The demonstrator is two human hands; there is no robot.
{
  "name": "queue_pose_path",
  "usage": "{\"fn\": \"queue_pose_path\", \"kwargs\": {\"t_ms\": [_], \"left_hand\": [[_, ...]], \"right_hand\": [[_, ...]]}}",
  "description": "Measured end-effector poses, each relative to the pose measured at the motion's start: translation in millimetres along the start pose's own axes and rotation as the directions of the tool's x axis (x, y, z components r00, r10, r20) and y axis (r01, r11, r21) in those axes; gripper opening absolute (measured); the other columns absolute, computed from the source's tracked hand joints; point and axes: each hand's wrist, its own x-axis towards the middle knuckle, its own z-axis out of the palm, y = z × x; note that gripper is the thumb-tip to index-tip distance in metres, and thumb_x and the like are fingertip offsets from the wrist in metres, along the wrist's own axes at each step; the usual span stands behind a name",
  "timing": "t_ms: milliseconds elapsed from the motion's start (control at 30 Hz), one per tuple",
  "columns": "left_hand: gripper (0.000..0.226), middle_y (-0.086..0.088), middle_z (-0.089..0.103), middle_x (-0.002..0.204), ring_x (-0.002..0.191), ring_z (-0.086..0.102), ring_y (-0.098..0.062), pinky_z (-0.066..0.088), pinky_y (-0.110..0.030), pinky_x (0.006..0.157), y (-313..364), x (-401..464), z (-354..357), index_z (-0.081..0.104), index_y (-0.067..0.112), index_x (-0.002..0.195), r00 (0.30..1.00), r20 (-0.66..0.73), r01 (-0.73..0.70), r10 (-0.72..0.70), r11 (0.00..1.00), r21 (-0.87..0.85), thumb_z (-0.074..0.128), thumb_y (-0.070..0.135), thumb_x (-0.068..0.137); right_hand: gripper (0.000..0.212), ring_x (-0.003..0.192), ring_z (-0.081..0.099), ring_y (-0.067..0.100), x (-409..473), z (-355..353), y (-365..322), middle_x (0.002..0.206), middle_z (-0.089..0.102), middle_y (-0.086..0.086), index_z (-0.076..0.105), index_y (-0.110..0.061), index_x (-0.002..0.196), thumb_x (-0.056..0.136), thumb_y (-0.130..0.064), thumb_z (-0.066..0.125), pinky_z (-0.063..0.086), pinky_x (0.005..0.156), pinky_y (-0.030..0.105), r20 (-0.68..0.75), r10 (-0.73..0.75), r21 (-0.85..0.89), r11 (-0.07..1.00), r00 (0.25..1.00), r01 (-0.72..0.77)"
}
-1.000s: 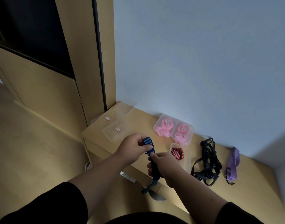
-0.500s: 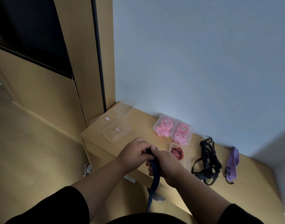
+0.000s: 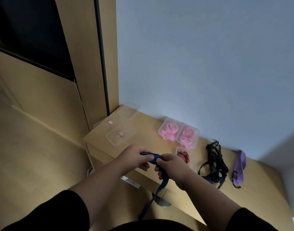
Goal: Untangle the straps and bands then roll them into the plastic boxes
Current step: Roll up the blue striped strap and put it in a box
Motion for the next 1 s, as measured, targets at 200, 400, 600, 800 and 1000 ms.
{"fn": "queue_pose_path", "kwargs": {"t_ms": [200,400,600,800,1000], "left_hand": [[0.017,0.008,0.067,0.086,0.074,0.063,-0.006,0.053,-0.025,0.068,-1,0,14,0.07,0.024,0.108,0.944,-0.159,-0.195,0.287,0.881,0.432,0.064,0.03,0.094],[0.02,0.009,0.067,0.099,0.09,0.057,-0.003,0.046,-0.022,0.076,-18,1,27,0.069,0.024,0.111,0.9,-0.151,-0.296,0.408,0.829,0.475,0.06,0.031,0.094],[0.034,-0.004,0.068,0.112,0.091,0.069,-0.018,0.06,-0.033,0.073,-18,1,25,0.052,0.019,0.13,0.995,-0.082,0.042,-0.057,0.984,-0.172,0.053,0.037,0.101],[0.019,-0.01,0.063,0.079,0.066,0.061,-0.017,0.054,-0.032,0.064,-12,3,15,0.063,0.007,0.111,0.996,0.02,0.093,-0.092,0.937,-0.337,0.055,0.021,0.101],[0.015,-0.004,0.068,0.089,0.069,0.063,-0.013,0.054,-0.022,0.06,-9,5,17,0.064,0.019,0.111,0.974,-0.174,-0.12,0.142,0.984,0.134,0.061,0.02,0.096]], "right_hand": [[0.025,0.07,0.061,0.022,1,7,-2,0.083,0.063,0.015,0.067,0.001,0.108,0.106,-0.015,0.049,0.057,0.071,0.034,-0.014,0.042,0.35,0.936,0.999,-0.035],[0.033,0.07,0.062,0.021,2,7,-5,0.081,0.065,0.015,0.07,0.001,0.103,0.107,-0.02,0.045,0.058,0.073,0.031,-0.081,0.021,0.328,0.945,0.996,0.007],[0.034,0.086,0.07,0.023,5,4,-2,0.106,0.071,0.015,0.053,-0.004,0.135,0.101,-0.004,0.053,0.057,0.095,0.043,-0.175,-0.027,0.241,0.968,0.984,0.07],[0.021,0.075,0.069,0.023,1,6,2,0.084,0.072,0.014,0.066,-0.001,0.115,0.104,-0.011,0.051,0.06,0.079,0.034,-0.141,-0.015,0.276,0.96,0.99,0.054],[0.026,0.067,0.066,0.022,1,8,0,0.078,0.069,0.014,0.067,0.003,0.106,0.105,-0.018,0.051,0.058,0.067,0.03,-0.117,0.122,0.325,0.943,0.986,-0.078]]}}
